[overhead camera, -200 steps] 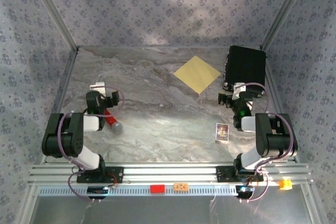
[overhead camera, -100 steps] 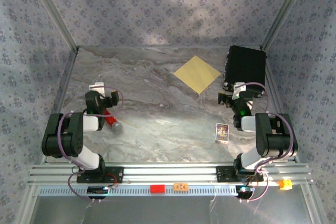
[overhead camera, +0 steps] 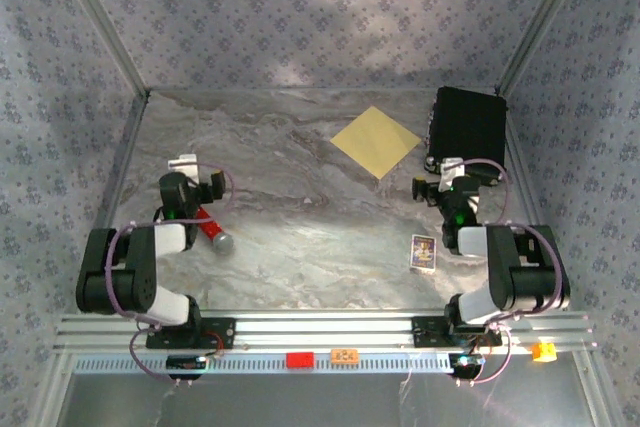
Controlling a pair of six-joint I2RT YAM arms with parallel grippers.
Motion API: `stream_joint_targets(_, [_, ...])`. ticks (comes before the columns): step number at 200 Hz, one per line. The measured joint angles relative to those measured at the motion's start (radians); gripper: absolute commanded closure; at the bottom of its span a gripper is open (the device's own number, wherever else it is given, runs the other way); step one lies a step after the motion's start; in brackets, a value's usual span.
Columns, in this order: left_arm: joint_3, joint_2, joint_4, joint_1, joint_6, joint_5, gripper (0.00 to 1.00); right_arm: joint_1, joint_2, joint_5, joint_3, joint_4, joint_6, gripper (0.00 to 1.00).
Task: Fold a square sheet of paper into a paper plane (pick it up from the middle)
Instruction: Move the square sheet of paper to the center of the table.
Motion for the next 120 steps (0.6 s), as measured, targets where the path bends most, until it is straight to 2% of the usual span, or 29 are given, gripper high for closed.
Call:
stream_joint_targets(37, [0.018, -0.131, -0.122, 0.000, -0.016, -0.003, 0.00, 0.006, -0.174, 0.009, 0.052, -0.182, 0.017, 0.01])
stream_joint_targets(57, [0.076, -0.180, -0.225, -0.001, -0.092, -0.024, 0.00, 0.011, -0.240, -0.010, 0.140, -0.341, 0.078, 0.01])
stream_joint_targets(83, [0.212, -0.190, -0.400, -0.001, -0.212, -0.023, 0.00, 0.013, -0.230, -0.057, 0.306, -0.523, 0.200, 0.01])
stream_joint_targets(120, [0.333, -0.177, -0.607, 0.002, -0.385, 0.008, 0.00, 0.012, -0.148, -0.172, 0.379, -0.603, 0.358, 0.01])
